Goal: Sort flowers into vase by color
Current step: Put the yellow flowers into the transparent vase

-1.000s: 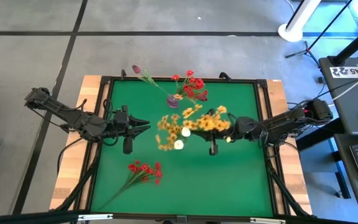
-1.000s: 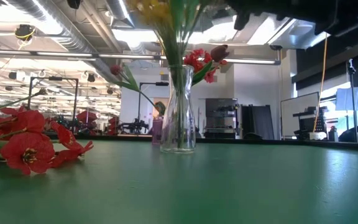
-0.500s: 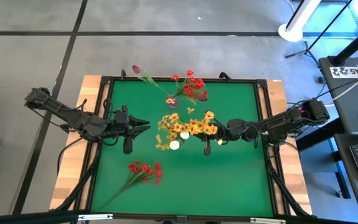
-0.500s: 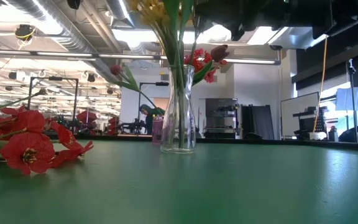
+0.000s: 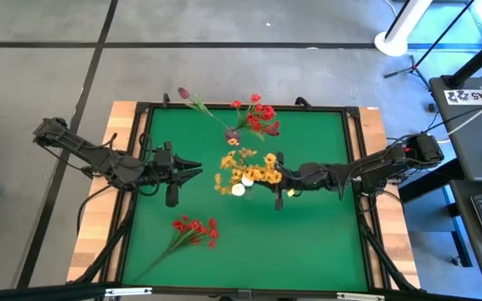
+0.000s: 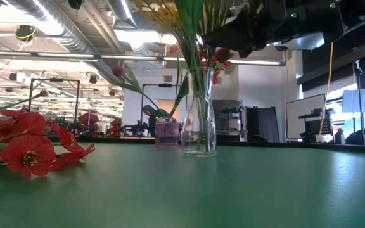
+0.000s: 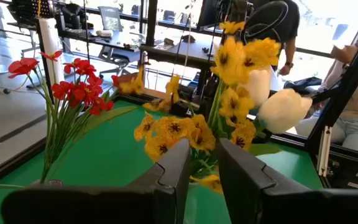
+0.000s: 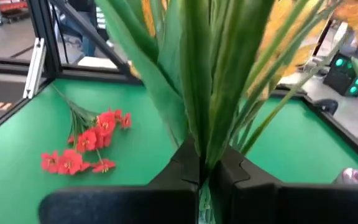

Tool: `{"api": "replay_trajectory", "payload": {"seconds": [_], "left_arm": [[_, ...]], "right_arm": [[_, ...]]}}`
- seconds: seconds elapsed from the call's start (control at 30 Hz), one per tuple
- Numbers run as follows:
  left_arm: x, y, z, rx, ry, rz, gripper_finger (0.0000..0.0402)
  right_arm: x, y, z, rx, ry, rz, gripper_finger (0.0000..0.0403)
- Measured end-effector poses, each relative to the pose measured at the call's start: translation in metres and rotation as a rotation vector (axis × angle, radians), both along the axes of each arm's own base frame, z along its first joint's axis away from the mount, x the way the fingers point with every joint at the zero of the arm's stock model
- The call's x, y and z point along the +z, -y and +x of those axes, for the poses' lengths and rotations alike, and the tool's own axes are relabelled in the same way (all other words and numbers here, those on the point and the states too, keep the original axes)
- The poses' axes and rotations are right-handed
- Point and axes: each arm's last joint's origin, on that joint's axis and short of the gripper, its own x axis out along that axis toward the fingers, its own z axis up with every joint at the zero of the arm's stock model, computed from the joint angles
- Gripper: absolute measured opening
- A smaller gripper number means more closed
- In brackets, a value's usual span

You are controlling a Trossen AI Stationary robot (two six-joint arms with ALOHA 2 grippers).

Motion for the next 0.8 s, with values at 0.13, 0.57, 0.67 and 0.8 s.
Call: {"api": "replay_trajectory", "payload": {"seconds": [0.13,0.57,0.67,0.8], "left_arm": [[0.000,0.000,0.000,0.000,0.000,-0.001,0.0078],[0.000,0.000,0.000,0.000,0.000,-0.002,0.0078],[0.000,0.000,0.000,0.002,0.005,-0.020,0.0078],[0.000,0.000,0.000,0.004,0.008,-0.031,0.0078]], "right_arm": [[-0.005,0.000,-0.001,-0.004,-0.052,0.010,0.0007],[0.000,0.000,0.004,-0.021,-0.158,0.022,0.0108],[0.010,-0.002,0.009,-0.010,-0.245,0.038,0.0159],[0.030,-0.004,0.014,-0.004,-0.372,0.057,0.0210]]}}
